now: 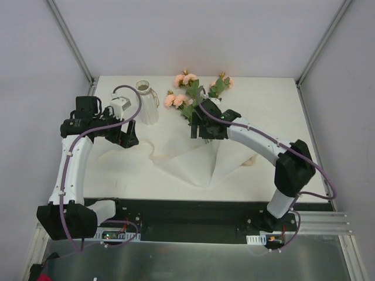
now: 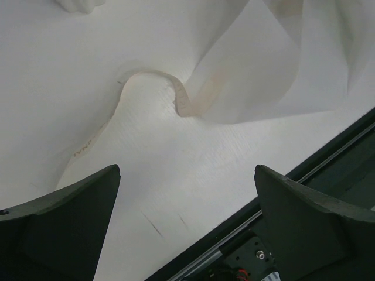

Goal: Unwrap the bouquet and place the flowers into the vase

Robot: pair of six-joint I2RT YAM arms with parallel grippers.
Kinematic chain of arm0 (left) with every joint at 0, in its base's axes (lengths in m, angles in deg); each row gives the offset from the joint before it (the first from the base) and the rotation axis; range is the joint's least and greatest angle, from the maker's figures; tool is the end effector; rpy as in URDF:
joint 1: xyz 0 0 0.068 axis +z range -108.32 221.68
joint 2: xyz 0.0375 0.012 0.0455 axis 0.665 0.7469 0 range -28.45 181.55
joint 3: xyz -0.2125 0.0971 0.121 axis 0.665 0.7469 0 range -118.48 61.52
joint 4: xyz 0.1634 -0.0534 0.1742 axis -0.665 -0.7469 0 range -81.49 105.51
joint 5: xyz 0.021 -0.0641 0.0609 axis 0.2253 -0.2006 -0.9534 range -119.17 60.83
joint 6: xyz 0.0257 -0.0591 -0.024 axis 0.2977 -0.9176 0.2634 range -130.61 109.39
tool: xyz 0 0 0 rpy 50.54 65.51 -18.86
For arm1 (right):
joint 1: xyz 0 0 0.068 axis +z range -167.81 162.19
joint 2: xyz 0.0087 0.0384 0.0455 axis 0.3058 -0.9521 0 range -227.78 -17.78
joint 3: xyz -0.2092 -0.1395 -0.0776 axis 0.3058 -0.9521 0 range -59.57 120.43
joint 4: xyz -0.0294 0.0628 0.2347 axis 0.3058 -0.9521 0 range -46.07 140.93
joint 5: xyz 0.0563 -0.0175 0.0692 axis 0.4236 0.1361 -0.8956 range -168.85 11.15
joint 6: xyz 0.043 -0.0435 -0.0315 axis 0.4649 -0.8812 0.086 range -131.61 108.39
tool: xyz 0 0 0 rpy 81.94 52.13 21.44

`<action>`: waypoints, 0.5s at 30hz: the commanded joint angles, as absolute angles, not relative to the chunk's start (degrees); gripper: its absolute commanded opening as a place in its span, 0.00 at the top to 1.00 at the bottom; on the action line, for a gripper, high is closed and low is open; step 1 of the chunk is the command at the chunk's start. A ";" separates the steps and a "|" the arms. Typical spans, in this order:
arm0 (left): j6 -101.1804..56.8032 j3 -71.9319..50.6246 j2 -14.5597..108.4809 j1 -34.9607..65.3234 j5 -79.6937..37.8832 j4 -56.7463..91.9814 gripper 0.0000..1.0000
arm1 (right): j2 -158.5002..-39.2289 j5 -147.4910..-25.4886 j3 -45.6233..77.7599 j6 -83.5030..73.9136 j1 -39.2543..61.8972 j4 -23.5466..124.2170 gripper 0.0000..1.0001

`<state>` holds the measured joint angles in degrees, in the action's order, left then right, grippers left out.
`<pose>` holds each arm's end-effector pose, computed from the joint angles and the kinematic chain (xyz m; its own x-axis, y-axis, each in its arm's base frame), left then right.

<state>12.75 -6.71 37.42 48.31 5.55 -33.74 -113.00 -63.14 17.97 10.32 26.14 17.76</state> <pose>0.2245 -0.0058 0.3272 -0.5501 0.2642 -0.7922 0.5553 0.8242 -0.1107 0.2684 0.2377 0.2557 -0.7215 -0.1961 -0.6641 -0.2970 0.9540 0.0410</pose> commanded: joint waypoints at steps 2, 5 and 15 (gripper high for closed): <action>15.67 -7.65 37.12 37.14 6.52 -37.13 0.01 | -117.90 -62.78 27.63 6.50 22.47 9.80 0.16; 12.96 -10.19 41.24 27.46 8.35 -35.82 0.01 | -115.18 -65.65 23.95 7.55 17.11 13.31 0.16; 8.20 -22.14 67.16 10.40 10.38 -26.59 0.01 | -107.18 -67.51 18.84 6.93 6.46 13.58 0.20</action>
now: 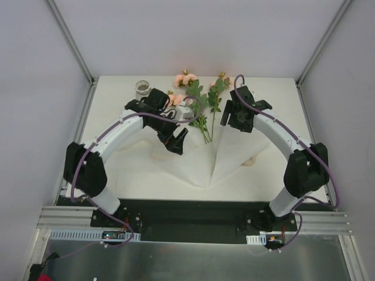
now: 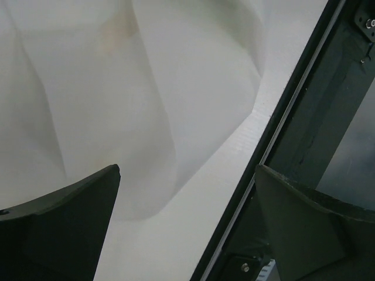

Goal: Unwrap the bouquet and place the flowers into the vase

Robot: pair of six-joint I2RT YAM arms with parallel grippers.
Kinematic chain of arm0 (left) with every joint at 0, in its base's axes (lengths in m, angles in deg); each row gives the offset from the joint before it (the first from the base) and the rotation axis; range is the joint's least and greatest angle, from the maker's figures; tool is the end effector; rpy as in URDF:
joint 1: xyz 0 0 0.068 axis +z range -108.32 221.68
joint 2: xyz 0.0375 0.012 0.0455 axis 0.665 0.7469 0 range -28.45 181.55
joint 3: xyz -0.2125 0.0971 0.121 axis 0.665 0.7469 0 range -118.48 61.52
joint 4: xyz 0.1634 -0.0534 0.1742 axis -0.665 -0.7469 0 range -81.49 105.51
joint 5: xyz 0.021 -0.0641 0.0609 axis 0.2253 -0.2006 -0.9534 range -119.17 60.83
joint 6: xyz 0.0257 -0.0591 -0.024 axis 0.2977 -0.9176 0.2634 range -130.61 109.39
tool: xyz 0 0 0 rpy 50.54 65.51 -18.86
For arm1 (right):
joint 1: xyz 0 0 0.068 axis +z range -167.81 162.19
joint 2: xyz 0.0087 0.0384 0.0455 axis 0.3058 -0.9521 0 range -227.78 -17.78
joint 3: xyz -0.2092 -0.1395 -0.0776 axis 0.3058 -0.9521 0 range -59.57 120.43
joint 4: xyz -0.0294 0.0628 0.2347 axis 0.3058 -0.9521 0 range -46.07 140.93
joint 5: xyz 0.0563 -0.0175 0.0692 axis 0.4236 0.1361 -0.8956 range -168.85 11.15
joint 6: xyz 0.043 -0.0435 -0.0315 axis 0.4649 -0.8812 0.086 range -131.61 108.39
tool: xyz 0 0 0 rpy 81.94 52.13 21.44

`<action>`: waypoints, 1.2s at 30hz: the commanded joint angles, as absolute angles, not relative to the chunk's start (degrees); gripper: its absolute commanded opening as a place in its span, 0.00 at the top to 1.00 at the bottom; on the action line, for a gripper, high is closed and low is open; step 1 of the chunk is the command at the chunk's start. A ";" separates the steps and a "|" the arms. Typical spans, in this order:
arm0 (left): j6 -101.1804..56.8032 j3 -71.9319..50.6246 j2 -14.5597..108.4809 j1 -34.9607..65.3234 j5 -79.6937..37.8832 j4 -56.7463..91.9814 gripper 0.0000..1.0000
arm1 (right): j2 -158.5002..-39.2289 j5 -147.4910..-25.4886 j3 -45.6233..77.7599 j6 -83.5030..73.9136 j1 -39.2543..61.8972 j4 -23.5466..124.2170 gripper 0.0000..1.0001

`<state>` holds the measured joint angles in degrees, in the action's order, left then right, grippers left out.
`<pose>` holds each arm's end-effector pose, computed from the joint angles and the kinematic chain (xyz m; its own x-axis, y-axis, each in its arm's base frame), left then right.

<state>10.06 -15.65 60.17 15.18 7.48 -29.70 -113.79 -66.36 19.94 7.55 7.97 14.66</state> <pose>0.2658 -0.1696 0.2820 -0.4695 0.5506 -0.6902 0.8735 0.4033 -0.2725 0.3285 0.1452 0.2569 -0.7779 -0.0198 -0.6280 -0.0544 0.9979 0.0360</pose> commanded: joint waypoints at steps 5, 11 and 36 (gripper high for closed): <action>8.81 -33.30 81.73 6.53 11.79 -27.20 0.01 | -98.84 -66.28 15.32 6.23 4.26 14.46 0.20; 11.18 -40.17 91.33 6.26 14.43 -28.61 0.07 | -92.32 -70.92 13.91 5.71 0.05 15.24 0.21; 12.51 -40.17 91.53 4.24 8.10 -30.54 1.00 | -87.31 -83.51 12.59 7.64 -6.91 21.31 0.29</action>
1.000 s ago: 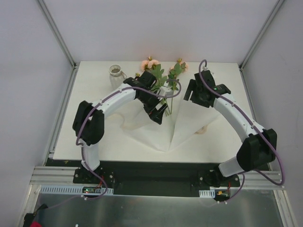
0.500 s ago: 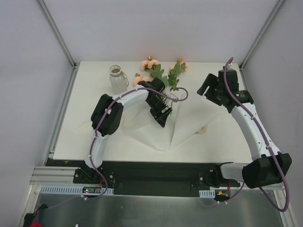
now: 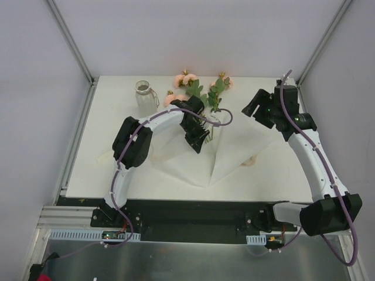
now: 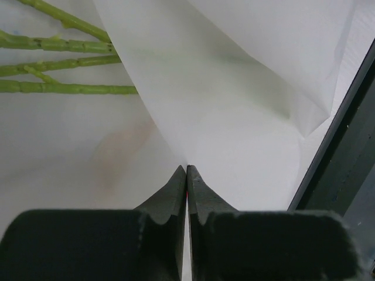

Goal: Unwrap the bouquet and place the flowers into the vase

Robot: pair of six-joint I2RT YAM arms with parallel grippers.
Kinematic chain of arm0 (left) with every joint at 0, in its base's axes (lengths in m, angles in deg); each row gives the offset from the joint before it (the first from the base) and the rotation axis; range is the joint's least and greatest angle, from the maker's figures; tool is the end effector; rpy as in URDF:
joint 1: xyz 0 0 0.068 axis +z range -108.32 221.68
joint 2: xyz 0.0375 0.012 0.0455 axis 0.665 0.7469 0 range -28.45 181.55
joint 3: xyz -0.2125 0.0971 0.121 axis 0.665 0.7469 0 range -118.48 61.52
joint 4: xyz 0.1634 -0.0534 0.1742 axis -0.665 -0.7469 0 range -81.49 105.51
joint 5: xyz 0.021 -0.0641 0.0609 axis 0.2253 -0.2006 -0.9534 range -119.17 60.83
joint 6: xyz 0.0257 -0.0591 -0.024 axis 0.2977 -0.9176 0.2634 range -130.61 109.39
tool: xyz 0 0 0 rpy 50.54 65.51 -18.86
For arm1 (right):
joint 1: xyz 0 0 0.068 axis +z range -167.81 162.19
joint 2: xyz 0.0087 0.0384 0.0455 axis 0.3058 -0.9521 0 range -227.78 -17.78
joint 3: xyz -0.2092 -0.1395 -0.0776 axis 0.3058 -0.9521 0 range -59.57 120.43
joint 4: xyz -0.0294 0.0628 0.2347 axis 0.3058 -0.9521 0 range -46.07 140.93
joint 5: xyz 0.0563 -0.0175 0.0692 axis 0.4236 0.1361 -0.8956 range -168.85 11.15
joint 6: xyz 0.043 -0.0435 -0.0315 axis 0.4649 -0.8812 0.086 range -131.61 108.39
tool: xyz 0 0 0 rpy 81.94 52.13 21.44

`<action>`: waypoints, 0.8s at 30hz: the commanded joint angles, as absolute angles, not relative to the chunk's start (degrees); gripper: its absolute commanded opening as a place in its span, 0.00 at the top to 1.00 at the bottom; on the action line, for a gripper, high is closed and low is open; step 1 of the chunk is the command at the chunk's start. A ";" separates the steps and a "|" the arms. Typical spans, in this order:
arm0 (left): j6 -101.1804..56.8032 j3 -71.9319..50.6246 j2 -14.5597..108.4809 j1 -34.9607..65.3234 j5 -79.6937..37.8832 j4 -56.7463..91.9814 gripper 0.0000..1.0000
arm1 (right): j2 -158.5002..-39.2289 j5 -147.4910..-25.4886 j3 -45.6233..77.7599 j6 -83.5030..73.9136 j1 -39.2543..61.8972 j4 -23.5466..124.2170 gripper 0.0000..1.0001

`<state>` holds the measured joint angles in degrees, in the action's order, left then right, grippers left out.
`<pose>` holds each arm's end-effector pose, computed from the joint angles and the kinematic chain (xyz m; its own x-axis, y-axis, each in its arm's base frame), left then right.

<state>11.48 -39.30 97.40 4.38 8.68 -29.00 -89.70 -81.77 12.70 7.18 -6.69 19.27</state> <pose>0.3302 -0.2944 0.1672 -0.4465 0.7134 -0.5401 0.8818 0.2481 -0.4012 0.2728 0.0564 0.3490 -0.5585 0.2181 -0.8003 -0.0585 0.9520 0.3003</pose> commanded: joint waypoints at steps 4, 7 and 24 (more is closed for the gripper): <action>12.68 -39.47 86.62 4.15 8.45 -30.54 1.00 | -86.25 -83.24 13.47 7.29 -6.91 20.70 0.29; 12.68 -38.25 82.93 3.80 9.85 -30.54 1.00 | -85.64 -82.81 14.87 6.59 -6.99 19.99 0.29; 27.17 -14.35 58.49 -10.34 0.20 -33.17 1.00 | -86.95 -81.40 28.23 1.76 -6.99 12.96 0.28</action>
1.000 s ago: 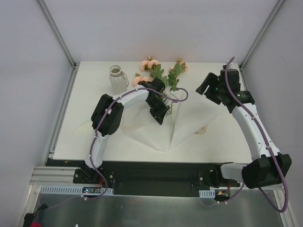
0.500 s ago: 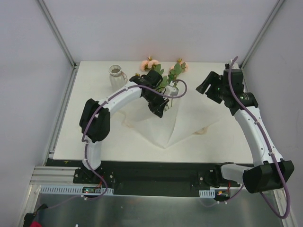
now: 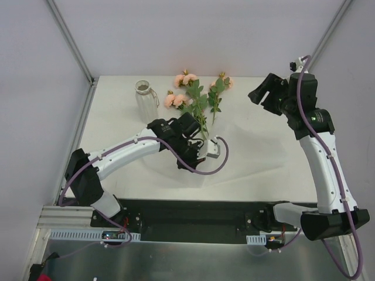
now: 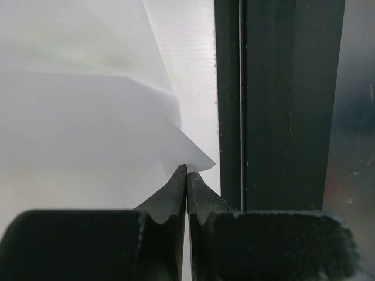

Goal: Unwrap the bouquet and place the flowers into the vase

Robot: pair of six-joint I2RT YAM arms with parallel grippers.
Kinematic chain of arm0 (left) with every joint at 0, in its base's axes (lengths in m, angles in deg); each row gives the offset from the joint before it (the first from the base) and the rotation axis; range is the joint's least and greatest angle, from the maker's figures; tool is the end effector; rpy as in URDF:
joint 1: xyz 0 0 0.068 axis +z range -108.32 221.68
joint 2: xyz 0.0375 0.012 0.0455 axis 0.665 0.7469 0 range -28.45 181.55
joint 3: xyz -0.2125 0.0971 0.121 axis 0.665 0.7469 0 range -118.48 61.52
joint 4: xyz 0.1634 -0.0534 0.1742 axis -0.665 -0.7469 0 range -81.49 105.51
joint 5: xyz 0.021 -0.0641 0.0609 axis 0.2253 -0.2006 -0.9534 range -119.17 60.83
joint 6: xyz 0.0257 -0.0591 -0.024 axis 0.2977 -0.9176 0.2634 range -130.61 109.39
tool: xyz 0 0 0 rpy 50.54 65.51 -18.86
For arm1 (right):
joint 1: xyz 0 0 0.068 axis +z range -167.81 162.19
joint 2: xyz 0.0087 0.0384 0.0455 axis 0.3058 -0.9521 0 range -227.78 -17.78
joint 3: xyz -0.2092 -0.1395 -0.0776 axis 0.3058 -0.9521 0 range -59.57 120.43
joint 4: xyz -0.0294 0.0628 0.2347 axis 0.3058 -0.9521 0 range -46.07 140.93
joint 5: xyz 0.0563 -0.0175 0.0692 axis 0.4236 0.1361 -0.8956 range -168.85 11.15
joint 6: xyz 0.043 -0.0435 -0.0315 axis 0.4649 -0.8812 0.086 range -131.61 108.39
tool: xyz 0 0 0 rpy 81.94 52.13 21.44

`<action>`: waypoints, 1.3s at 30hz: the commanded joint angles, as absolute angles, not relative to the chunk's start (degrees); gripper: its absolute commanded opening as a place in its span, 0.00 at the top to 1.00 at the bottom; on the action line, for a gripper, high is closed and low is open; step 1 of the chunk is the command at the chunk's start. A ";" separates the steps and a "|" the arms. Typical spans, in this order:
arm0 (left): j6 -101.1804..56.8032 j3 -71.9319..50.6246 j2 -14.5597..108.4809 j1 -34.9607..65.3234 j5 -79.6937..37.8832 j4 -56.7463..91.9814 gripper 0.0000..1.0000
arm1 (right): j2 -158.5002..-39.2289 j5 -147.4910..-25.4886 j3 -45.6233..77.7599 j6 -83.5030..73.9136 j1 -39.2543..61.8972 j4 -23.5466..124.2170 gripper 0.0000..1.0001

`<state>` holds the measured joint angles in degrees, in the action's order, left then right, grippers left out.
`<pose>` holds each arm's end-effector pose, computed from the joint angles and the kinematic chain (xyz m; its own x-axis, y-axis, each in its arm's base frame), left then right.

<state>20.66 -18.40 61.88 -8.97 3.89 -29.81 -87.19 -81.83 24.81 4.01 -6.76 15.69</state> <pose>0.1817 -0.2694 0.2858 -0.0104 0.6988 -0.7153 0.9924 -0.0805 -0.0930 0.2508 0.0518 0.4230 -0.3919 0.1975 -0.8986 -0.1388 0.9528 0.2700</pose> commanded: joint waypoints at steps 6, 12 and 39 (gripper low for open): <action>32.09 -15.04 54.09 -14.99 -5.17 -38.00 0.98 | -88.44 -80.96 28.67 1.31 -7.00 12.70 0.28; 40.26 -11.53 46.27 -23.17 -13.41 -40.30 0.95 | -93.53 -82.54 30.43 1.14 -5.68 14.02 0.29; 37.12 -14.05 33.69 -22.42 -33.30 -30.73 0.88 | -77.83 -82.98 -0.94 12.28 24.00 6.11 0.46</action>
<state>39.91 -6.08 35.17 -29.96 -29.77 -37.85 -84.52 -83.38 0.81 5.17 17.90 8.71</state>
